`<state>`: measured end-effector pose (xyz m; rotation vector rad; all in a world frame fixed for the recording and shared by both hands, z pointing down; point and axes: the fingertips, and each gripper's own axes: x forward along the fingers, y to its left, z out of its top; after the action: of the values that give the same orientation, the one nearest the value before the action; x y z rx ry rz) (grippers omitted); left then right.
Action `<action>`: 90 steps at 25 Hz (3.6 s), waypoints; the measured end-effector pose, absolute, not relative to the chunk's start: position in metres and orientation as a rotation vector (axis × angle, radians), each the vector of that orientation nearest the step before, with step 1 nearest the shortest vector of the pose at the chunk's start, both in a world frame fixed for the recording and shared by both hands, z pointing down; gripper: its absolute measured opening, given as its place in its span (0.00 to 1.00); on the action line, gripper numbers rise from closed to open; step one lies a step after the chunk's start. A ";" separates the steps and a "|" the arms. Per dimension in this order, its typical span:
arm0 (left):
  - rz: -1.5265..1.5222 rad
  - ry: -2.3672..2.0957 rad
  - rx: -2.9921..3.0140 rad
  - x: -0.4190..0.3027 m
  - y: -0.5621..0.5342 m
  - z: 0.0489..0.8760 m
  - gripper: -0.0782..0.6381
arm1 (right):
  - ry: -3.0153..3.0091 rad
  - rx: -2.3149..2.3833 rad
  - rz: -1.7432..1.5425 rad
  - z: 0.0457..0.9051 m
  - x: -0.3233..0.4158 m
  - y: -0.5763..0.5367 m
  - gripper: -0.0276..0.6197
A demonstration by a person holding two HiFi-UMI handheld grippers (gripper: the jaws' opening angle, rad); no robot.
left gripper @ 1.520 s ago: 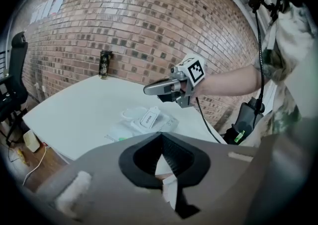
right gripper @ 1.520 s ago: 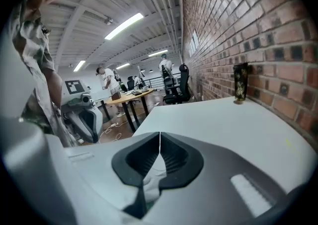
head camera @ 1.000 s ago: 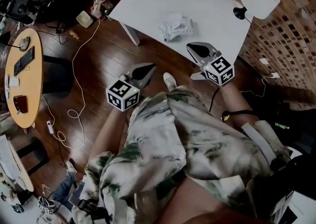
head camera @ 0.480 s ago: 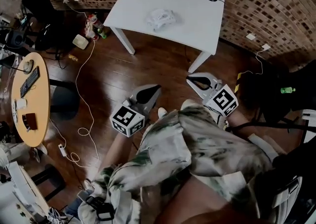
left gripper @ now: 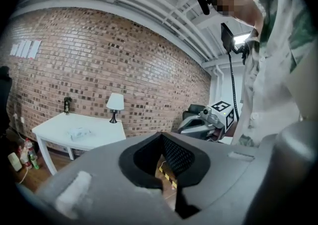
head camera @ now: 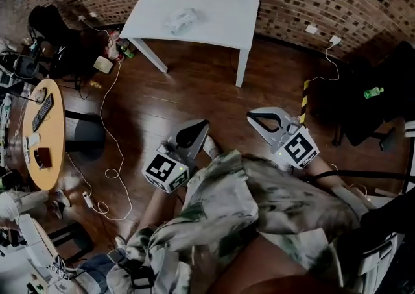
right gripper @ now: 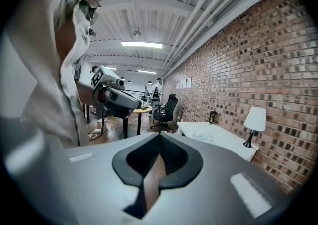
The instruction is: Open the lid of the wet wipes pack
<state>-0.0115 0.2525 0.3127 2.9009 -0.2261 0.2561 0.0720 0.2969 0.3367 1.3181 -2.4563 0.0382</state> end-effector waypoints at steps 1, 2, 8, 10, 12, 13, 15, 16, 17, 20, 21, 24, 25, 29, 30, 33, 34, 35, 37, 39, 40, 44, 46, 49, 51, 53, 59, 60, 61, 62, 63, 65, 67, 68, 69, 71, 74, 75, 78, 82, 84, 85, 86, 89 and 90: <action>0.255 -0.232 2.897 -0.006 0.270 0.310 0.11 | -2.459 1.324 0.053 0.336 0.077 0.317 0.05; 0.264 -0.237 2.898 0.000 0.286 0.307 0.11 | -2.463 1.333 0.070 0.337 0.082 0.336 0.05; 0.322 -0.274 2.862 0.003 0.372 0.304 0.11 | -2.476 1.320 0.174 0.349 0.088 0.410 0.05; 0.350 -0.275 2.869 0.000 0.393 0.303 0.11 | -2.496 1.297 0.141 0.343 0.082 0.424 0.05; 0.372 -0.236 2.879 0.003 0.411 0.303 0.11 | -2.510 1.303 0.086 0.339 0.080 0.441 0.05; 0.375 -0.213 2.883 0.006 0.420 0.302 0.11 | -2.509 1.314 0.076 0.340 0.080 0.450 0.05; 0.366 -0.172 2.897 0.012 0.434 0.299 0.11 | -2.500 1.336 0.094 0.339 0.080 0.467 0.05; 0.356 -0.157 2.906 0.014 0.440 0.296 0.11 | -2.497 1.343 0.103 0.338 0.078 0.474 0.05; 0.345 -0.145 2.914 0.015 0.445 0.294 0.11 | -2.494 1.347 0.105 0.339 0.076 0.480 0.05; 0.326 -0.113 2.918 0.012 0.461 0.293 0.11 | -2.480 1.352 0.086 0.339 0.068 0.495 0.05; 0.324 -0.106 2.916 0.008 0.466 0.294 0.11 | -2.477 1.352 0.080 0.338 0.064 0.497 0.05; 0.317 -0.100 2.909 -0.012 0.478 0.296 0.11 | -2.477 1.348 0.058 0.331 0.045 0.503 0.07; 0.311 -0.100 2.904 -0.021 0.481 0.297 0.11 | -2.474 1.349 0.052 0.331 0.038 0.506 0.08; 0.289 -0.108 2.888 -0.064 0.493 0.294 0.11 | -2.513 1.363 0.033 0.314 -0.004 0.513 0.08; 0.288 -0.111 2.888 -0.075 0.496 0.294 0.11 | -2.517 1.369 0.031 0.311 -0.015 0.516 0.07; 0.271 -0.118 2.884 -0.106 0.502 0.296 0.11 | -2.500 1.382 0.041 0.308 -0.043 0.527 0.07; 0.263 -0.119 2.882 -0.115 0.504 0.298 0.11 | -2.495 1.383 0.041 0.308 -0.052 0.531 0.07; 0.257 -0.121 2.882 -0.123 0.507 0.299 0.11 | -2.490 1.384 0.042 0.308 -0.060 0.536 0.07; 0.245 -0.118 2.884 -0.135 0.514 0.301 0.11 | -2.482 1.387 0.046 0.308 -0.074 0.546 0.07; 0.235 -0.104 2.884 -0.143 0.525 0.300 0.11 | -2.481 1.388 0.039 0.308 -0.086 0.557 0.06; 0.230 -0.092 2.886 -0.147 0.530 0.299 0.11 | -2.479 1.389 0.036 0.308 -0.090 0.562 0.06; 0.231 -0.045 2.911 -0.156 0.545 0.291 0.11 | -2.467 1.396 0.016 0.300 -0.105 0.576 0.06; 0.242 -0.025 2.923 -0.159 0.553 0.290 0.11 | -2.465 1.398 0.009 0.297 -0.111 0.581 0.06; 0.249 0.000 2.935 -0.165 0.562 0.287 0.11 | -2.472 1.399 -0.004 0.295 -0.121 0.590 0.06; 0.248 0.005 2.940 -0.169 0.565 0.285 0.11 | -2.475 1.403 -0.013 0.292 -0.127 0.593 0.06; 0.244 -0.001 2.942 -0.175 0.566 0.283 0.11 | -2.475 1.403 -0.015 0.289 -0.133 0.595 0.06; 0.250 -0.041 2.959 -0.189 0.561 0.286 0.11 | -2.476 1.406 -0.013 0.287 -0.140 0.598 0.05; 0.247 -0.050 2.960 -0.191 0.560 0.286 0.11 | -2.477 1.404 -0.015 0.288 -0.141 0.599 0.05; 0.243 -0.057 2.959 -0.193 0.559 0.287 0.11 | -2.479 1.401 -0.020 0.288 -0.143 0.599 0.05; 0.240 -0.061 2.958 -0.195 0.559 0.287 0.11 | -2.482 1.399 -0.028 0.288 -0.144 0.599 0.05; 0.237 -0.063 2.956 -0.196 0.558 0.287 0.11 | -2.483 1.398 -0.032 0.288 -0.145 0.599 0.05; 0.234 -0.060 2.951 -0.197 0.558 0.287 0.11 | -2.478 1.400 -0.022 0.287 -0.146 0.598 0.05; 0.232 -0.054 2.950 -0.197 0.560 0.288 0.11 | -2.475 1.397 -0.020 0.286 -0.148 0.598 0.05; 0.230 -0.051 2.950 -0.197 0.561 0.288 0.11 | -2.473 1.394 -0.022 0.287 -0.149 0.599 0.05; 0.228 -0.050 2.951 -0.198 0.562 0.288 0.11 | -2.472 1.390 -0.024 0.288 -0.150 0.599 0.05; 0.225 -0.054 2.950 -0.199 0.563 0.289 0.11 | -2.473 1.381 -0.030 0.289 -0.152 0.600 0.05; 0.225 -0.064 2.941 -0.203 0.564 0.292 0.11 | -2.479 1.371 -0.030 0.291 -0.156 0.600 0.05; 0.228 -0.068 2.937 -0.204 0.564 0.293 0.11 | -2.476 1.368 -0.021 0.291 -0.157 0.600 0.05; 0.234 -0.071 2.930 -0.207 0.564 0.295 0.11 | -2.481 1.352 -0.020 0.294 -0.161 0.600 0.05; 0.226 -0.078 2.925 -0.207 0.567 0.296 0.11 | -2.490 1.346 -0.027 0.297 -0.160 0.602 0.05; 0.228 -0.077 2.922 -0.207 0.571 0.298 0.11 | -2.488 1.346 -0.018 0.299 -0.159 0.604 0.05; 0.229 -0.075 2.921 -0.207 0.572 0.299 0.11 | -2.488 1.345 -0.013 0.299 -0.159 0.604 0.05; 0.231 -0.074 2.922 -0.206 0.573 0.299 0.11 | -2.487 1.344 -0.007 0.300 -0.159 0.605 0.05; 0.235 -0.077 2.919 -0.204 0.570 0.300 0.11 | -2.486 1.340 0.001 0.302 -0.157 0.602 0.05; 0.236 -0.080 2.916 -0.204 0.568 0.300 0.11 | -2.486 1.341 0.005 0.302 -0.157 0.600 0.05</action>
<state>-0.2044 0.5681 0.3004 2.9164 -0.0795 0.2359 -0.1571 0.6001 0.3019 1.3410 -2.4861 0.0046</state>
